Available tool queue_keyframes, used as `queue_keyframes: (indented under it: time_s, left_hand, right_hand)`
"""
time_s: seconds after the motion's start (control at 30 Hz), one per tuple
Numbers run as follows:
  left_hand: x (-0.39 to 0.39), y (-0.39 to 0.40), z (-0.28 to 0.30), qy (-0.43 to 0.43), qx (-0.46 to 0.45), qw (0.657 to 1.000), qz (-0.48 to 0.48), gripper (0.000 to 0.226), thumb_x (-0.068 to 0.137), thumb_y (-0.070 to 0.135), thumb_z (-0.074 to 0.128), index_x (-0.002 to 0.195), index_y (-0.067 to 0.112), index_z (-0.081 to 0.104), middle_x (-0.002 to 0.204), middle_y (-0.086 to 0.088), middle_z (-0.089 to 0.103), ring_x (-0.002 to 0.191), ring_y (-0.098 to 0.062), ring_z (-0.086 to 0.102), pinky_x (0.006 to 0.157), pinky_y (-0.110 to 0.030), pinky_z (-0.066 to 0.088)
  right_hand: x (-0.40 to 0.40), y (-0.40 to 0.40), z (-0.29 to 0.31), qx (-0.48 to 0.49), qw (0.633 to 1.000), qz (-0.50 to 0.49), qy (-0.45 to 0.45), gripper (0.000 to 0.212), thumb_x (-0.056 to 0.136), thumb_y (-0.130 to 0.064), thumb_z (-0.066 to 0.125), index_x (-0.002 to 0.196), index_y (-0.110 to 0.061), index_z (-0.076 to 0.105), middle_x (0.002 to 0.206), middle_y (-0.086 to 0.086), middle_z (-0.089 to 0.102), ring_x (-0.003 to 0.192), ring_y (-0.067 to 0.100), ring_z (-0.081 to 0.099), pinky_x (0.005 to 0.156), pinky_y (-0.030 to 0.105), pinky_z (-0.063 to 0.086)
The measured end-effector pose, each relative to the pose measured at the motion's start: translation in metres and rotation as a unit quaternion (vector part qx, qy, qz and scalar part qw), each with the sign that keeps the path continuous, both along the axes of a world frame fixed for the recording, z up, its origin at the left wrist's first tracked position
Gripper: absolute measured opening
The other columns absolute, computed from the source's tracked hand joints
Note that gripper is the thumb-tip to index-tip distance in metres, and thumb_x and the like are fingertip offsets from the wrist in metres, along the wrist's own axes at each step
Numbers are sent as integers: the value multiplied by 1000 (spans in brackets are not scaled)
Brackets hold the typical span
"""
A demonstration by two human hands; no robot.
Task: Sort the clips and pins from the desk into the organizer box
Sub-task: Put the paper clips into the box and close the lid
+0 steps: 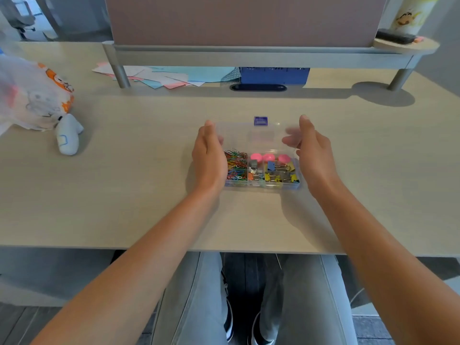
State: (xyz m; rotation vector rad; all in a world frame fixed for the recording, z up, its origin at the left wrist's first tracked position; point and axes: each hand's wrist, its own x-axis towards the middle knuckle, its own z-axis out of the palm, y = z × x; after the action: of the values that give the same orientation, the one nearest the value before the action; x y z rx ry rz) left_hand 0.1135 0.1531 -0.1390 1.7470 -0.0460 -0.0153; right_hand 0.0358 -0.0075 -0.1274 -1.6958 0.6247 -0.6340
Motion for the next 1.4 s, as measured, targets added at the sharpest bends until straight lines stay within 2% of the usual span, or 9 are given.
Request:
queue_keyframes:
  time_s: [0.1, 0.2, 0.33, 0.5, 0.6, 0.77, 1.03, 1.23, 1.4]
  left_hand:
    - [-2, -11, -2, -7, -8, 1000, -15, 66, 86, 79, 13, 93, 41, 67, 96, 16, 68, 92, -11, 67, 91, -48, 52]
    - [-1, -19, -9, -34, -13, 998, -47, 67, 98, 64, 19, 90, 25, 73, 94, 9, 70, 90, -8, 66, 88, -36, 53]
    - [-2, -15, -19, -94, 37, 990, -95, 41, 103, 39, 43, 89, 16, 74, 98, 5, 69, 86, 5, 61, 79, -13, 46]
    - [-10, 1, -30, -221, 180, 939, -195, 21, 95, 24, 63, 109, 12, 73, 114, 2, 58, 101, -2, 56, 88, -5, 37]
    - [-16, 5, -34, -252, 228, 915, -219, 32, 95, 26, 63, 123, 11, 66, 124, 2, 51, 112, -8, 53, 98, -17, 40]
    - [-22, 8, -35, -267, 267, 898, -228, 37, 98, 28, 59, 132, 15, 62, 132, 0, 46, 115, -10, 52, 93, -14, 33]
    - [-31, 10, -37, -262, 311, 881, -243, 69, 85, 53, 66, 143, 19, 50, 142, 9, 34, 130, -8, 40, 106, -26, 39]
    - [-33, 9, -41, -308, 343, 859, -223, 75, 83, 55, 67, 145, 17, 46, 145, 4, 33, 135, -13, 37, 107, -28, 38]
    - [-35, 8, -42, -336, 353, 849, -205, 71, 85, 55, 66, 141, 15, 49, 141, 1, 38, 131, -16, 40, 103, -31, 41]
  right_hand:
    - [-20, -8, -3, -34, 998, 22, 42, 42, 102, -51, 43, 102, -25, 76, 100, -9, 75, 92, 8, 70, 78, 26, 53]
    - [-39, -20, -13, -112, 991, 43, 51, 28, 99, -38, 52, 105, -27, 77, 115, -15, 70, 110, 2, 63, 93, 24, 48]
    - [-55, -28, -24, -215, 971, 70, 81, 29, 102, -34, 54, 122, -25, 73, 133, -8, 62, 119, 4, 55, 89, 4, 39]
    - [-65, -27, -31, -274, 951, 95, 108, 37, 102, -39, 53, 135, -25, 65, 148, -5, 51, 134, 11, 47, 110, 29, 39]
    - [-68, -27, -33, -306, 938, 106, 123, 38, 103, -34, 53, 139, -26, 61, 153, -3, 47, 140, 15, 43, 111, 29, 34]
    - [-69, -28, -40, -341, 923, 111, 136, 38, 102, -28, 56, 139, -26, 60, 155, 1, 45, 142, 22, 41, 114, 33, 33]
    - [-64, -19, -41, -380, 913, 143, 45, 35, 93, 0, 58, 114, -21, 78, 131, 1, 67, 120, 22, 62, 97, 44, 52]
    - [-71, -11, -41, -348, 923, 149, 70, 37, 84, -35, 75, 120, -27, 74, 139, -13, 59, 126, 7, 55, 105, 34, 47]
    - [-69, -11, -44, -388, 908, 142, 68, 37, 84, -31, 75, 119, -24, 70, 140, -8, 59, 127, 13, 55, 104, 36, 47]
